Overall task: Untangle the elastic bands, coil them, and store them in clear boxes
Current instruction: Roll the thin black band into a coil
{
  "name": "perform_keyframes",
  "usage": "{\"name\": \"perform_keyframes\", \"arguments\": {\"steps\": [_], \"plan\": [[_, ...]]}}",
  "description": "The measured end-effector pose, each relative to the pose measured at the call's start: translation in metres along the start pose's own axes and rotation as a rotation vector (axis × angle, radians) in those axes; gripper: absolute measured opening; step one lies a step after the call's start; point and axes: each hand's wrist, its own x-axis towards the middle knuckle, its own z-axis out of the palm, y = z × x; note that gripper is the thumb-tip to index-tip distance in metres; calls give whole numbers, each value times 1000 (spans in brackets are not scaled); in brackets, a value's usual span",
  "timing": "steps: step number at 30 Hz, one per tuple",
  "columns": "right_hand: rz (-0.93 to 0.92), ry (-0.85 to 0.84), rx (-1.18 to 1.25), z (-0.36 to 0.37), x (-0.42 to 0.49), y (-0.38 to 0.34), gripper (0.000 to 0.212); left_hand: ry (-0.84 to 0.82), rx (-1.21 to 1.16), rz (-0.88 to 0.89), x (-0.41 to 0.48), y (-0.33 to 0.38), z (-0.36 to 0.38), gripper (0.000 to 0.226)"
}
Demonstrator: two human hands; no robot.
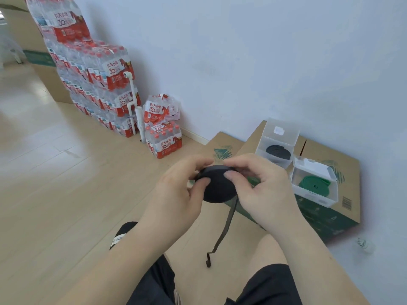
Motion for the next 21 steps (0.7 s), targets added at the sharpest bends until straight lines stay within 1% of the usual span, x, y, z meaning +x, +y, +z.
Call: {"name": "perform_keyframes", "arguments": {"steps": [1,2,5,7,8,9,10,11,13,15,16,18,21], "plan": [[100,21,80,-2,0,0,28,21,-89,-77,1,1,-2,48],[163,27,135,-4,-1,0,31,40,-188,-147,2,1,-3,47],[189,21,201,-3,-8,3,47,90,-451,-272,3,-1,-3,36],[183,35,238,0,-10,5,50,94,-519,-301,3,-3,-1,36],[164,37,227,0,-10,5,50,81,-503,-313,2,-4,0,35],[122,31,191,1,-10,5,50,60,-436,-312,1,-6,1,32],[62,17,135,0,-8,5,49,45,-320,-281,0,-8,1,28],[-2,-2,68,0,-7,5,47,37,-188,-216,-1,-8,-1,27],[-90,-29,-29,-2,-4,5,45,21,-2,-20,-1,-8,-2,37],[-136,-46,-59,-3,0,4,44,-32,73,136,0,-4,-3,45],[-155,-50,-64,-3,1,3,43,-50,84,168,1,-2,-4,46],[-110,-28,-26,-2,3,0,38,-40,52,153,3,3,-5,46],[117,51,119,-2,0,-3,33,26,-120,-7,4,5,-6,50]]}}
